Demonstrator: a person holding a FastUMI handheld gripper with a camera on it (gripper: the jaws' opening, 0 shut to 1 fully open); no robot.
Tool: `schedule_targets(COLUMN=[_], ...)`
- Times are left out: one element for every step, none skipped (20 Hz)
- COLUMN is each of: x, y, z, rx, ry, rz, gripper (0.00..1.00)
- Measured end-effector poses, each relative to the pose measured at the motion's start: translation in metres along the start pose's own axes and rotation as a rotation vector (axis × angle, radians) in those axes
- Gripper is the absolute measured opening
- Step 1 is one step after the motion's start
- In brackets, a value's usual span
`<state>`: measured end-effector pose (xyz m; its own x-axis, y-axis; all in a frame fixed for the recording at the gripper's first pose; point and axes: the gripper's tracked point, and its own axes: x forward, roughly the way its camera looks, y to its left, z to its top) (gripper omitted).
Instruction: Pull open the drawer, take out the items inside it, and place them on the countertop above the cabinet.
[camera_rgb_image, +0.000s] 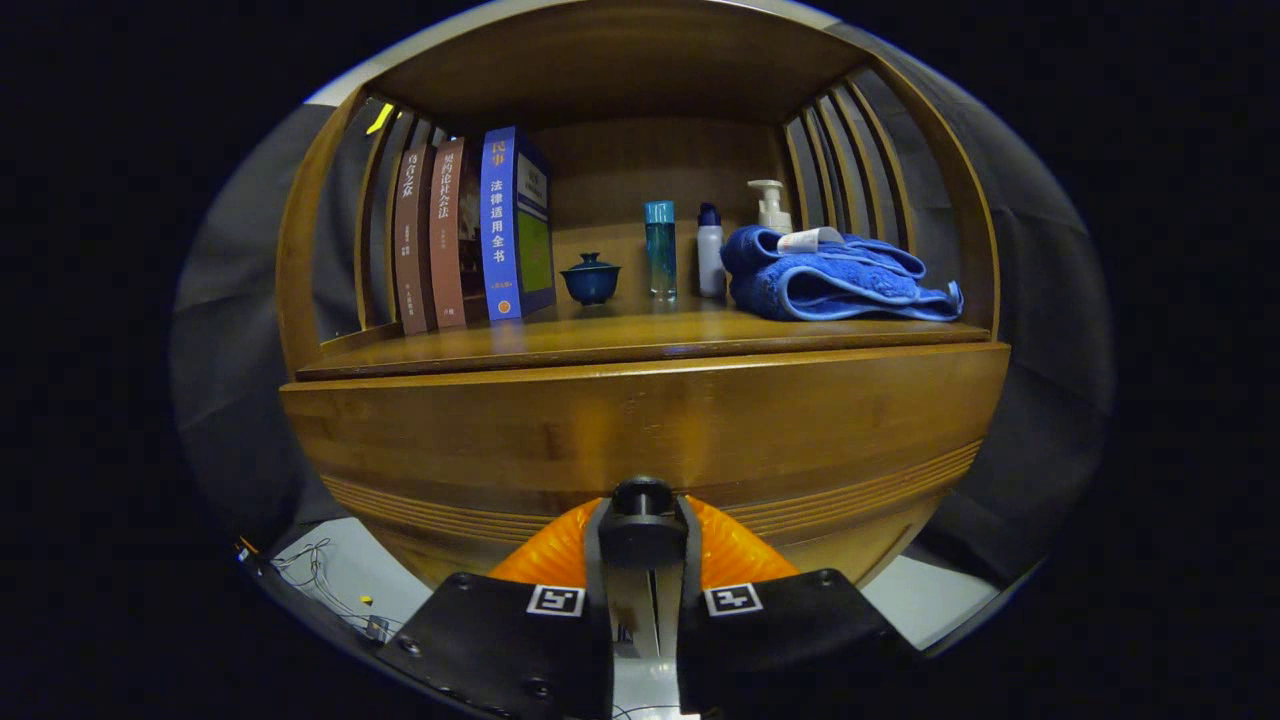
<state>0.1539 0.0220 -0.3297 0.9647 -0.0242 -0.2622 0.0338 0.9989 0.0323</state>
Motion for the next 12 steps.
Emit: schedule_targets(x=[-0.008,-0.016,-0.025,-0.032,-0.04,-0.046,-0.053,-0.06,-0.066,-0.072,-0.077,-0.082], y=[-0.001,-0.002,-0.002,-0.002,-0.002,-0.003,-0.004,-0.005,-0.004,-0.004,-0.005,-0.005], z=[-0.002,-0.005,-0.006,-0.008,-0.009,-0.012,-0.013,-0.015,-0.016,-0.018,-0.019,-0.02], rx=[-0.014,-0.02,-0.017,-0.014,-0.012,-0.014,-0.011,-0.004,0.005,0.011,0.015,0.021], ry=[-0.002,-0.004,-0.005,-0.006,-0.006,-0.005,-0.006,-0.008,-0.009,-0.01,-0.011,-0.013], rz=[0.003,0.009,0.014,0.02,0.024,0.024,0.024,0.024,0.024,0.025,0.026,0.026], gripper=[0.29,0.29,0.29,0.29,0.29,0.29,0.29,0.29,0.29,0.29,0.29,0.29])
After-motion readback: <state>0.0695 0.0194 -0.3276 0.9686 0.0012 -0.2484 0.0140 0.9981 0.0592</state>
